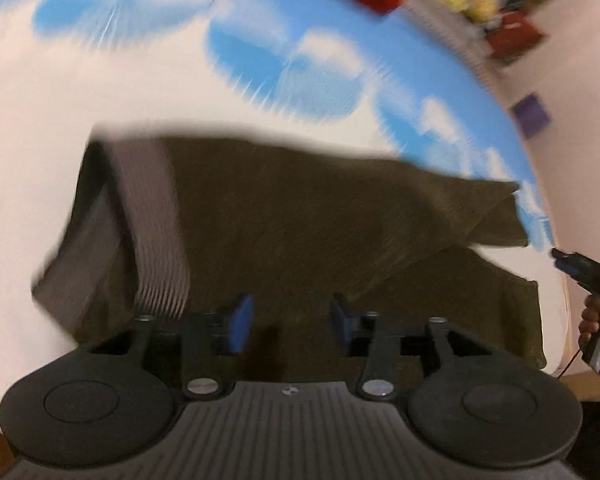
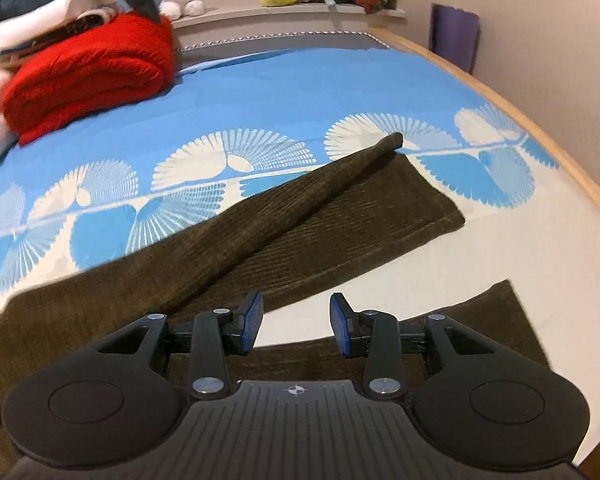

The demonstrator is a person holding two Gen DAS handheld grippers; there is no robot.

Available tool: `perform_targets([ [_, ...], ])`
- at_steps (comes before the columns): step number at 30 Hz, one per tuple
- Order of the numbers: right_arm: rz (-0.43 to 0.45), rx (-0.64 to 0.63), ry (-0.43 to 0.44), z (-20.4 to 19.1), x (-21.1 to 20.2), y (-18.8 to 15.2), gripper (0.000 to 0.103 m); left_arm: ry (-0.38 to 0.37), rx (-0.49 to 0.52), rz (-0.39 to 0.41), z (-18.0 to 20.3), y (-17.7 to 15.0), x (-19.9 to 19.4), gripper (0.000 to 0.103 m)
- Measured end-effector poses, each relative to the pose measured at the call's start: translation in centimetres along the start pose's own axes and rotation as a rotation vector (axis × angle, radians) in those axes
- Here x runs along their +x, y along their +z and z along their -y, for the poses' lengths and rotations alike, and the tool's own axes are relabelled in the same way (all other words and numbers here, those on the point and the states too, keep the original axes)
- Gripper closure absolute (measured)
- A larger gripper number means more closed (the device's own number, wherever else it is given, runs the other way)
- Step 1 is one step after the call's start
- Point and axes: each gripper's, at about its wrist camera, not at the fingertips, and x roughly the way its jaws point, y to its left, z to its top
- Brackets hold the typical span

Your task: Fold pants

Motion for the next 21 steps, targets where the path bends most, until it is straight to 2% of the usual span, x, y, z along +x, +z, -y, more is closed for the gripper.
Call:
perform_targets([
  [1,0.0,0.023,0.009,0.1,0.2,0.2,0.065,0.004,-0.02,-0.048,-0.6,0.2,1.0,0.053],
  [3,0.006,0.07,0.033,0.3,0.6,0.5,0.065,0.004,-0.045,-0.091,-1.5,0.4,2.3,0.044],
  [4,0.015,0.092,0.046,0.4,0.9,0.7,0.065,0.022,-0.069,-0.113,-2.1,0.5,3.0,0.034],
  [5,0.025,0.106,0.054,0.4,1.1,0.8,0.065,0.041,-0.093,-0.126,-2.5,1.0,3.6,0.034],
  [6,0.039,0.118,0.062,0.4,1.4,0.9,0.065,0.052,-0.127,-0.131,-3.1,1.3,4.0,0.034],
  [10,0.06,0.196,0.124,0.8,3.2,1.6,0.064,0.007,-0.274,-0.07,-5.4,2.5,3.7,0.034],
  [12,0.038,0.243,0.137,1.3,4.9,1.7,0.063,0.047,-0.305,-0.045,-5.9,2.9,3.5,0.037],
  [14,0.029,0.306,0.17,1.9,6.5,1.8,0.063,0.154,-0.278,0.01,-5.7,3.4,2.8,0.056],
  [15,0.012,0.334,0.171,2.1,7.4,2.0,0.063,0.191,-0.27,0.044,-5.7,3.7,2.3,0.059],
  [17,-0.007,0.396,0.18,2.5,9.2,2.2,0.061,0.192,-0.276,0.109,-5.6,4.1,1.3,0.067],
  [21,-0.034,0.494,0.196,3.4,13.0,2.6,0.061,0.211,-0.257,0.154,-4.6,4.5,0.6,0.069],
])
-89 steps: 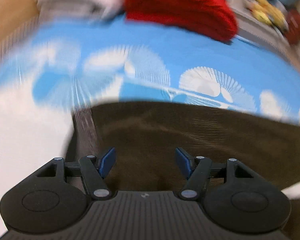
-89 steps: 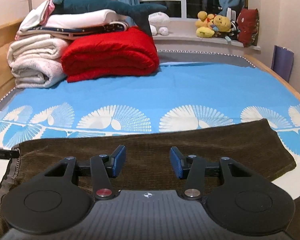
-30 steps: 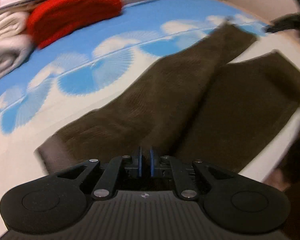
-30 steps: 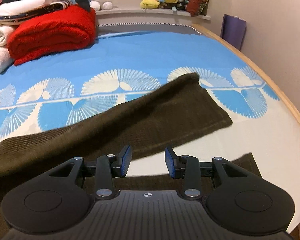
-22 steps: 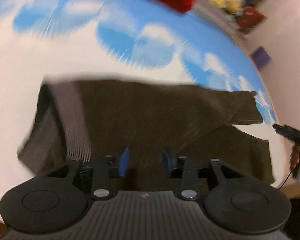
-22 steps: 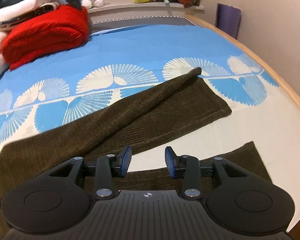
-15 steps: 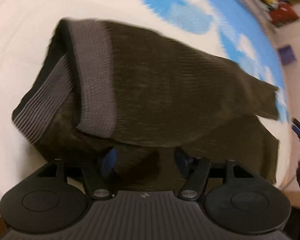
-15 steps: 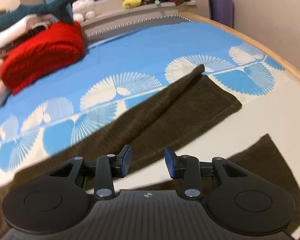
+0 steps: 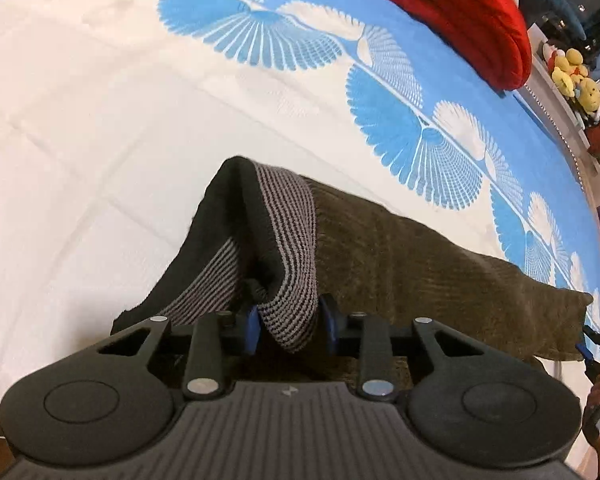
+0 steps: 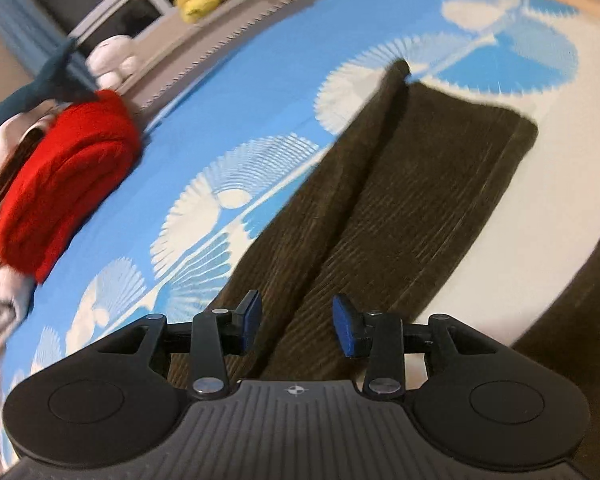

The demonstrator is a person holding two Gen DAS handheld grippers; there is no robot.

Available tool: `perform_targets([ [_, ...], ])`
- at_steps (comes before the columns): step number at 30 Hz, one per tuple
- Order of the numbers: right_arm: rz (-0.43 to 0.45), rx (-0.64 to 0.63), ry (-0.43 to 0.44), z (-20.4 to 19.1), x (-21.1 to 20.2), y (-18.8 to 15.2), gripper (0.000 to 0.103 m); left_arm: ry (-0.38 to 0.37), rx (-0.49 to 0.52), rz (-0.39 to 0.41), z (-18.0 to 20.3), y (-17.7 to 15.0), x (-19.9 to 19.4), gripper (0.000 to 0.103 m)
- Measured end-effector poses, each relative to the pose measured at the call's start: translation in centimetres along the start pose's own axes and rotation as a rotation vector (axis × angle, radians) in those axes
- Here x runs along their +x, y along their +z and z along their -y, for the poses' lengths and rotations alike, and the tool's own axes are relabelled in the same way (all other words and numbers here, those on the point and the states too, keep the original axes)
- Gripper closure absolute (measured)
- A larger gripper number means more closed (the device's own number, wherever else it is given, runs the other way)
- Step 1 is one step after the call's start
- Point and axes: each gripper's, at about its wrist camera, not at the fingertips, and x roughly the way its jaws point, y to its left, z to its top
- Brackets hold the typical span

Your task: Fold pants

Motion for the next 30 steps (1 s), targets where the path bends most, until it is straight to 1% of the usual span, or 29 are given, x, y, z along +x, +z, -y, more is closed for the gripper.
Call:
perform_targets([
  [3,-0.007,0.103,0.014,1.0,2.5,0.8,0.061,-0.001,-0.024,-0.01,0.4,0.4,-0.3,0.068],
  [6,-0.006,0.175,0.004,1.9,4.9,1.3,0.061,0.003,-0.034,-0.03,0.4,0.7,0.2,0.067],
  [8,-0.015,0.208,-0.004,2.4,6.2,1.5,0.061,0.015,-0.023,-0.044,0.2,0.8,0.3,0.067],
  [10,0.005,0.225,0.015,2.6,6.8,1.7,0.061,0.027,-0.014,-0.055,-0.1,0.6,0.3,0.066],
  [12,0.017,0.228,0.023,2.3,7.3,2.0,0.061,0.033,-0.002,-0.05,0.0,0.6,0.2,0.068],
  [13,0.015,0.223,0.026,2.2,7.5,2.1,0.063,0.036,0.005,-0.043,0.1,0.7,0.0,0.069],
  [14,0.014,0.213,0.025,2.0,7.6,2.2,0.068,0.039,0.012,-0.037,0.3,0.7,-0.2,0.07],
  [15,0.013,0.195,0.028,1.8,7.7,2.2,0.087,0.045,0.019,-0.032,0.5,0.7,-0.4,0.071],
  [16,0.008,0.185,0.034,1.6,7.8,2.3,0.097,0.048,0.021,-0.029,0.7,0.7,-0.5,0.071],
  [17,0.009,0.178,0.036,1.6,7.8,2.5,0.098,0.05,0.022,-0.026,0.8,0.8,-0.6,0.072],
  [20,0.04,0.168,0.042,1.3,6.4,2.8,0.1,0.052,0.024,-0.012,1.0,1.0,-1.2,0.074],
  [23,0.086,0.188,0.058,0.6,3.1,3.2,0.1,0.049,0.014,0.006,0.9,1.2,-2.1,0.075],
  [25,0.118,0.185,0.072,0.1,0.1,3.1,0.1,0.036,0.003,0.031,0.5,1.1,-3.1,0.076],
  [27,0.156,0.132,0.073,-0.5,-3.7,2.8,0.101,0.023,-0.005,0.061,0.3,0.9,-4.2,0.076],
  [30,0.21,0.085,0.057,-0.3,-9.7,1.0,0.101,0.011,-0.002,0.114,-0.5,0.2,-6.1,0.077],
])
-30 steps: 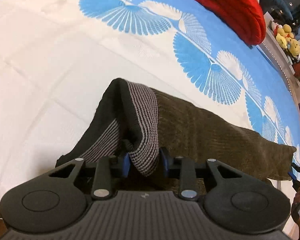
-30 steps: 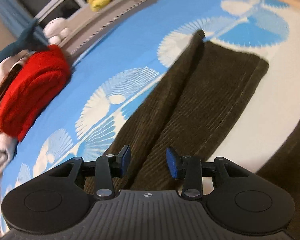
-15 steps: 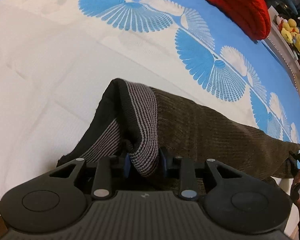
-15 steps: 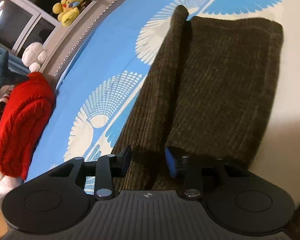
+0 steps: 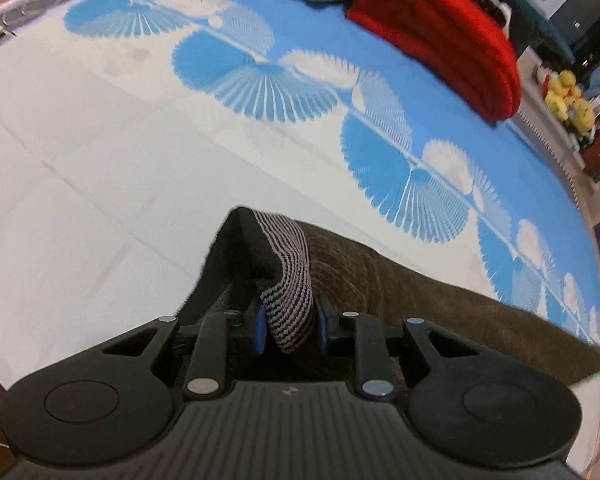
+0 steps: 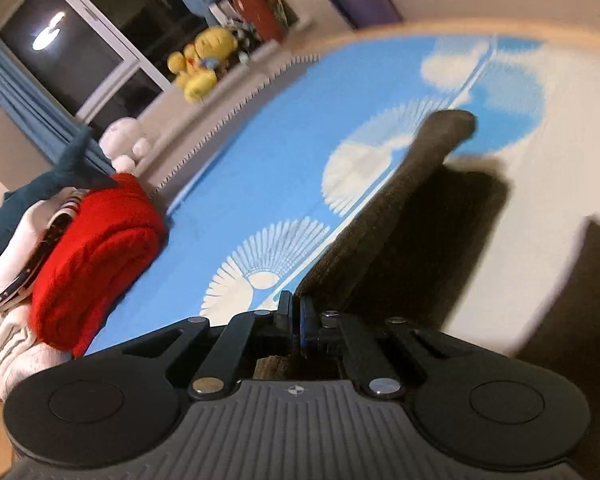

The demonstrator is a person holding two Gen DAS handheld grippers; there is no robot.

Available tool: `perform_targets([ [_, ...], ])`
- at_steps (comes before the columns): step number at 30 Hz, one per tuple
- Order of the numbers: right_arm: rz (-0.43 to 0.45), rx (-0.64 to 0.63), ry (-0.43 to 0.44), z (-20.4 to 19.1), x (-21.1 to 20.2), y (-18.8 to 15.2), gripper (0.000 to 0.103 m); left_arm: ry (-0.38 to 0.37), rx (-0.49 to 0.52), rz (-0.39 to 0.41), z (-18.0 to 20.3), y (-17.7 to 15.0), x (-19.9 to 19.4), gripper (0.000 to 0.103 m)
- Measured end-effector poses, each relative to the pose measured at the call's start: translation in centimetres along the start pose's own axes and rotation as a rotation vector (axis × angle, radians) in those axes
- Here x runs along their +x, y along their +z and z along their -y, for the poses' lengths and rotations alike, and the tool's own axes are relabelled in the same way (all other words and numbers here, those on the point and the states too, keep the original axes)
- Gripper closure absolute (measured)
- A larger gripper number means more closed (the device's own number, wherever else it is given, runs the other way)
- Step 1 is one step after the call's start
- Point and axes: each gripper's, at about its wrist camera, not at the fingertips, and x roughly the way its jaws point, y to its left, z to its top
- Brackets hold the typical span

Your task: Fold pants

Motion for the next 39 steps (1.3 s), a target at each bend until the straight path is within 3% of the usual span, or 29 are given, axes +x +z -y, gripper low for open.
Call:
perform_targets([
  [4,0.045,-0.043,-0.037,2.2,-8.8,-3.2,0.101,0.008,0.017,0.022,-1.7,-1.0,-1.8,0.078],
  [7,0.038,-0.099,-0.085,5.4,-13.0,-7.4,0.101,0.07,0.037,-0.031,-2.8,-1.4,-1.1,0.078],
  [9,-0.071,-0.111,-0.148,8.5,-13.0,-10.3,0.1,0.109,0.048,-0.082,-3.0,-1.4,0.0,0.078],
  [12,-0.284,0.003,-0.209,13.8,-10.5,-12.1,0.097,0.148,0.034,-0.155,-2.8,-1.5,1.6,0.076],
  [16,-0.196,0.091,-0.269,17.7,-10.7,-9.5,0.094,0.18,0.009,-0.155,-2.1,-1.6,2.1,0.063],
  [19,-0.119,0.28,-0.273,20.5,-11.5,-7.2,0.078,0.194,0.006,-0.159,-1.9,-1.9,2.4,0.054],
  [21,-0.083,0.346,-0.3,21.8,-11.3,-5.6,0.074,0.2,0.005,-0.171,-1.8,-1.9,2.7,0.052],
  [27,-0.109,0.385,-0.377,24.3,-8.6,-2.3,0.073,0.199,-0.02,-0.199,-2.6,-1.7,3.7,0.05],
  [31,-0.101,0.41,-0.36,25.2,-7.9,-2.7,0.074,0.202,-0.033,-0.207,-2.8,-1.6,4.2,0.051],
  [33,-0.073,0.439,-0.362,25.6,-7.7,-2.5,0.078,0.207,-0.031,-0.205,-2.6,-1.6,4.3,0.051],
  [34,-0.065,0.44,-0.367,25.7,-7.7,-2.4,0.09,0.211,-0.029,-0.202,-2.6,-1.6,4.3,0.057],
  [35,-0.057,0.435,-0.378,25.5,-7.8,-2.2,0.094,0.216,-0.025,-0.197,-2.4,-1.6,4.3,0.066],
  [39,0.012,0.347,-0.322,23.0,-8.5,-0.2,0.096,0.163,-0.033,-0.11,-1.9,-0.8,3.1,0.079],
])
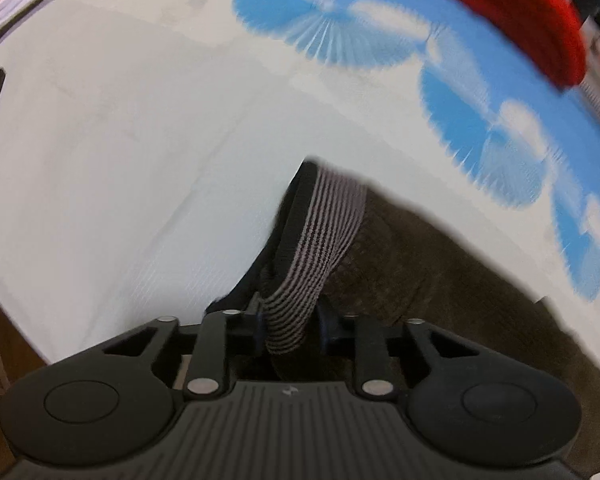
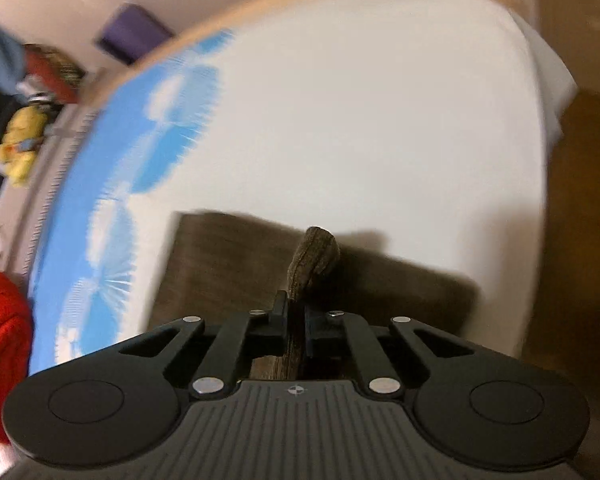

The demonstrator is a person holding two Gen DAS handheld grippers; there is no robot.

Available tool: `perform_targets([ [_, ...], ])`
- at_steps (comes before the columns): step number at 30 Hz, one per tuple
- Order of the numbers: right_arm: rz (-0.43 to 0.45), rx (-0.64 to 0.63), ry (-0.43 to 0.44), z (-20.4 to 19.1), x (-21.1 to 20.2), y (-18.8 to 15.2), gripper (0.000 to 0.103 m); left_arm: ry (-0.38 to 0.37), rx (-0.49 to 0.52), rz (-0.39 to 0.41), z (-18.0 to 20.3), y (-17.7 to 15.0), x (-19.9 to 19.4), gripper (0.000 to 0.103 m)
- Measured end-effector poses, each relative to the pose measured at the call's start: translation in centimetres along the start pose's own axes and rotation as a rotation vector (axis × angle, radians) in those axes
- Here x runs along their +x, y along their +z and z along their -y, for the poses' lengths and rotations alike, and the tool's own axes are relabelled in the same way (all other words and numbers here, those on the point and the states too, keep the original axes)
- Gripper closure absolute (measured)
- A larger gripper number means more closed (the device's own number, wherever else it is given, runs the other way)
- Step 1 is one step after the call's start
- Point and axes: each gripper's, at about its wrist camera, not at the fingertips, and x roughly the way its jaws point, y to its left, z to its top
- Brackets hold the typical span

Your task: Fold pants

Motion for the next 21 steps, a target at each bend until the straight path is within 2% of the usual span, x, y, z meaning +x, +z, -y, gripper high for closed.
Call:
perform_targets([
  [2,0.076,-0.034,0.155,-2.1,-2.2,0.6,0.097,-0.076,-0.046,0.112,-0.3,0.4,-1.9,0.081],
  [4,0.2,-0.103,0.327,-4.2,-5.4,1.0,0.097,-0.143,-0.067,0.237,-0.8,0.6,-4.2,0.081],
  [5,0.252,-0.133,0.384,-4.8,-6.8,1.1,0.097,-0.135,-0.057,0.261,-0.8,0.6,-4.7,0.081],
  [6,0.293,-0.156,0.395,-5.0,-8.0,1.1,0.097,-0.118,-0.046,0.262,-1.0,0.5,-4.8,0.081],
  [7,0.299,-0.158,0.368,-4.8,-8.5,1.1,0.097,-0.105,-0.045,0.23,-1.5,0.4,-4.4,0.081],
  [9,0.229,-0.137,0.221,-3.1,-7.9,1.1,0.097,-0.085,-0.05,0.113,-2.6,0.1,-2.7,0.081],
  [11,0.068,-0.176,-0.005,-1.4,-5.5,0.7,0.097,-0.052,-0.045,-0.004,-3.4,-0.4,-1.0,0.081],
  [12,-0.034,-0.203,-0.111,-0.4,-3.8,0.2,0.097,-0.035,-0.031,-0.03,-3.6,-0.5,-0.6,0.081],
  [13,-0.11,-0.184,-0.165,1.0,-2.6,-0.1,0.097,-0.023,-0.01,-0.035,-3.6,-0.6,-0.4,0.081],
  [14,-0.156,-0.138,-0.179,2.3,-1.8,-0.3,0.097,-0.016,0.007,-0.036,-3.5,-0.6,-0.4,0.081],
  [16,-0.165,-0.108,-0.154,3.6,-1.7,0.1,0.097,-0.023,0.016,-0.031,-3.4,-0.6,-0.5,0.081],
  [21,-0.056,-0.221,-0.027,1.5,-4.6,0.3,0.097,-0.078,-0.021,0.019,-4.1,-0.8,-1.9,0.082],
])
